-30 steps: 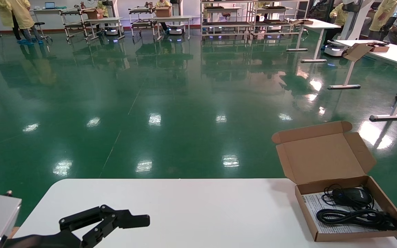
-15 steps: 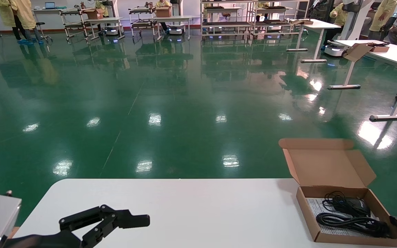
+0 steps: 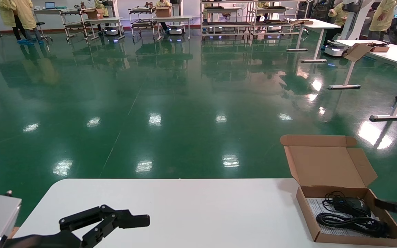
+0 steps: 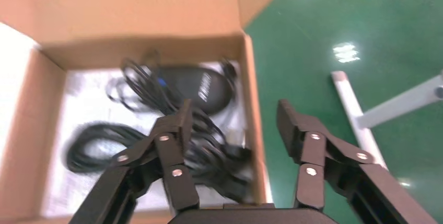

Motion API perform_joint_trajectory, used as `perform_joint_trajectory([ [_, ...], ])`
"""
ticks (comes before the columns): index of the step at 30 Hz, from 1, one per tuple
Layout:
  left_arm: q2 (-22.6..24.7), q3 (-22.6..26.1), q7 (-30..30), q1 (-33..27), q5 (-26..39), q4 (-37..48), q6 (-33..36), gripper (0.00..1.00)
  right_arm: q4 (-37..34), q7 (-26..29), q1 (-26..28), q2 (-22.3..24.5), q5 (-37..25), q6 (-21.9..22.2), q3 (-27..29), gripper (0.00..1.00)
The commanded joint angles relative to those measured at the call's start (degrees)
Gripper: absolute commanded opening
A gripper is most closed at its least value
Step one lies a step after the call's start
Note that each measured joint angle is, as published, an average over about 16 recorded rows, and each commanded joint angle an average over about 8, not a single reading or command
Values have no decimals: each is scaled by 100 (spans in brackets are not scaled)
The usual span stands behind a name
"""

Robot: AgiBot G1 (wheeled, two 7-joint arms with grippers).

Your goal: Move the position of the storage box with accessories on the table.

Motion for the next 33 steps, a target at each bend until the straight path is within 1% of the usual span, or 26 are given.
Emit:
perform_joint_trajectory([
  [1, 0, 0, 0, 0, 0, 0, 0, 100, 8, 31, 63, 4, 90, -39, 63, 100],
  [8, 0, 0, 0, 0, 0, 0, 0, 100, 20, 174, 195, 67, 508, -333, 350, 100],
  [17, -1, 0, 0, 1, -1, 1, -1, 100, 11, 413, 208, 129, 1068, -817, 732, 100],
  [21, -1, 0, 1, 1, -2, 1, -2, 100, 11, 434, 201, 137, 1132, -901, 774, 100],
  [28, -1, 0, 1, 1, -2, 1, -2, 100, 38, 400, 182, 137, 1080, -845, 750, 100],
  [33, -1, 0, 1, 1, -2, 2, -2, 100, 325, 279, 30, 193, 1144, -984, 888, 100],
])
